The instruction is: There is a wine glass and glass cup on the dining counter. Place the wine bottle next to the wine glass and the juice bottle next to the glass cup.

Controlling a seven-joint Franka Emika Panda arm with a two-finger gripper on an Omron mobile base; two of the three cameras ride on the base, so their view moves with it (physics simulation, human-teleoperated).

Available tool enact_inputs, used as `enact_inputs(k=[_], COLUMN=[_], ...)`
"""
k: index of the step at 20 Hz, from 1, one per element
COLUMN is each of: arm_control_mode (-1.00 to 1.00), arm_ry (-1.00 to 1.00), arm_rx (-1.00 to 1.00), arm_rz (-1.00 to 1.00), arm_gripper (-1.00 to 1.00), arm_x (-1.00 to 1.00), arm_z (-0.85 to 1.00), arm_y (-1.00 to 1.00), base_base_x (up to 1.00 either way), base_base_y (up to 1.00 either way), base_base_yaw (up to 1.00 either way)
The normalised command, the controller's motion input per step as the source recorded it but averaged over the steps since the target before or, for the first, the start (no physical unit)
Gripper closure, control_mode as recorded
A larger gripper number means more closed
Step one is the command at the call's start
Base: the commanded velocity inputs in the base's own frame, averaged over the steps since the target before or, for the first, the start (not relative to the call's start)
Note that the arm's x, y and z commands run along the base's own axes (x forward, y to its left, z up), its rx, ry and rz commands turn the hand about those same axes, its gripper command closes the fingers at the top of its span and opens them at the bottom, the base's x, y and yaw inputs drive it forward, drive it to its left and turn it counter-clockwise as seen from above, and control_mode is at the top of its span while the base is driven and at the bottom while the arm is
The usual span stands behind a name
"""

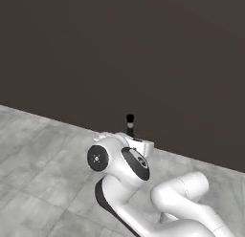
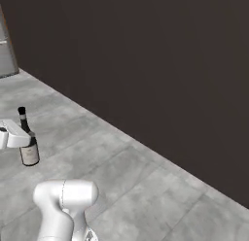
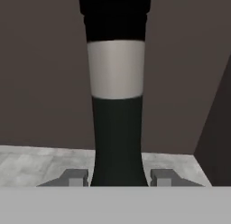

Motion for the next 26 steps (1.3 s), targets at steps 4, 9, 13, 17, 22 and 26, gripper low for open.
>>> enact_inputs(k=[4,9,13,17,22,26], arm_control_mode=[1.00,1.00,1.00,1.00,1.00,1.00], arm_ry=[0.00,0.00,0.00,0.00,0.00,0.00], arm_rx=[0.00,0.00,0.00,0.00,0.00,0.00], arm_rz=[0.00,0.00,0.00,0.00,0.00,0.00], arm_gripper=[1.00,1.00,1.00,1.00,1.00,1.00], arm_x=[0.00,0.00,0.00,0.00,0.00,0.00], arm_z=[0.00,0.00,0.00,0.00,0.00,0.00], arm_y=[0.00,0.00,0.00,0.00,0.00,0.00], base_base_x=[0.66,0.66,0.66,0.66,0.66,0.67], base_base_y=[-0.12,-0.11,-0.11,-0.10,-0.09,-0.13], base_base_yaw=[0.49,0.50,0.49,0.50,0.52,0.47])
